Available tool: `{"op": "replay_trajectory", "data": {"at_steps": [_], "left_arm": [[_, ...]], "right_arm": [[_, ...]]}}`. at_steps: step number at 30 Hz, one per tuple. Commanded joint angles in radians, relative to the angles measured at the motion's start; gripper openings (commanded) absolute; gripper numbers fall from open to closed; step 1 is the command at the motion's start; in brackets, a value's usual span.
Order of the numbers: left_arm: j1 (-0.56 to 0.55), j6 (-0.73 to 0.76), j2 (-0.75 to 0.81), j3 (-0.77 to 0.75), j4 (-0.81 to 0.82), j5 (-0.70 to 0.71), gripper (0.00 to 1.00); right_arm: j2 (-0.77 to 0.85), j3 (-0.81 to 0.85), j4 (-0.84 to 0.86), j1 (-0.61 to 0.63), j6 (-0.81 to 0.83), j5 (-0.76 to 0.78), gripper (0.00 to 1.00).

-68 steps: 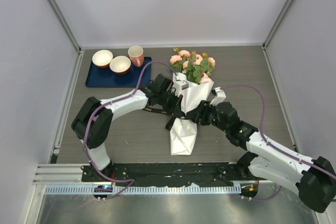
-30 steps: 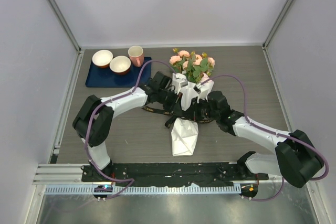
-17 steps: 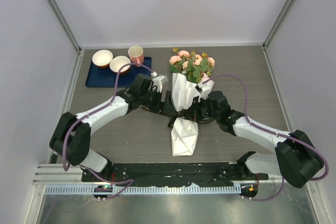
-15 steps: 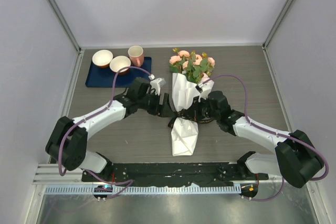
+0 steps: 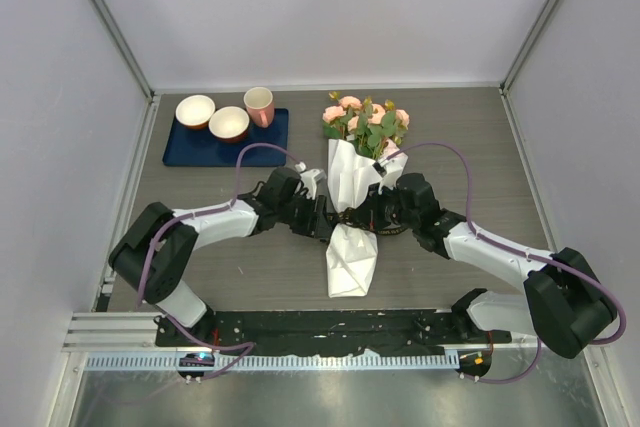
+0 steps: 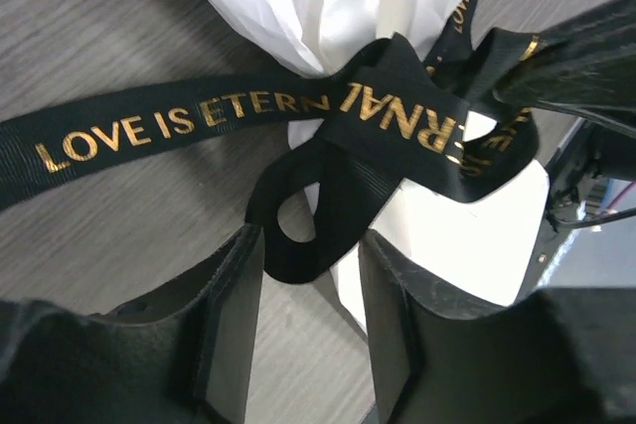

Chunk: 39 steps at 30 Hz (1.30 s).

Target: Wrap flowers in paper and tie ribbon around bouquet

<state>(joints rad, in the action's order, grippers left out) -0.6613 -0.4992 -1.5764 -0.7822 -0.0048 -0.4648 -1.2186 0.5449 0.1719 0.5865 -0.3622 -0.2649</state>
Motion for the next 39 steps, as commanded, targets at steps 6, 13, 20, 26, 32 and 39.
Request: {"op": "replay_trajectory", "data": {"at_steps": [6,13,20,26,32,39], "left_arm": [[-0.001,-0.004,0.021,0.032,0.089,0.035,0.44],[-0.001,-0.035,-0.033,0.020,0.085,0.051,0.59],[0.002,-0.033,-0.039,-0.038,0.010,0.124,0.00],[0.015,-0.165,0.033,-0.084,-0.274,0.340,0.00],[0.022,-0.239,0.096,-0.045,-0.370,0.397,0.00],[0.014,-0.279,0.202,0.026,-0.210,0.253,0.00]], "right_arm": [[0.016,0.012,0.034,-0.008,0.002,-0.004,0.00],[0.007,0.018,0.037,-0.007,-0.009,-0.013,0.00],[0.011,0.042,-0.003,-0.007,-0.058,0.059,0.00],[0.077,0.133,-0.270,-0.007,-0.251,0.415,0.00],[0.056,0.161,-0.460,-0.007,-0.305,0.630,0.00],[0.002,0.200,-0.442,-0.011,-0.284,0.655,0.00]]}}
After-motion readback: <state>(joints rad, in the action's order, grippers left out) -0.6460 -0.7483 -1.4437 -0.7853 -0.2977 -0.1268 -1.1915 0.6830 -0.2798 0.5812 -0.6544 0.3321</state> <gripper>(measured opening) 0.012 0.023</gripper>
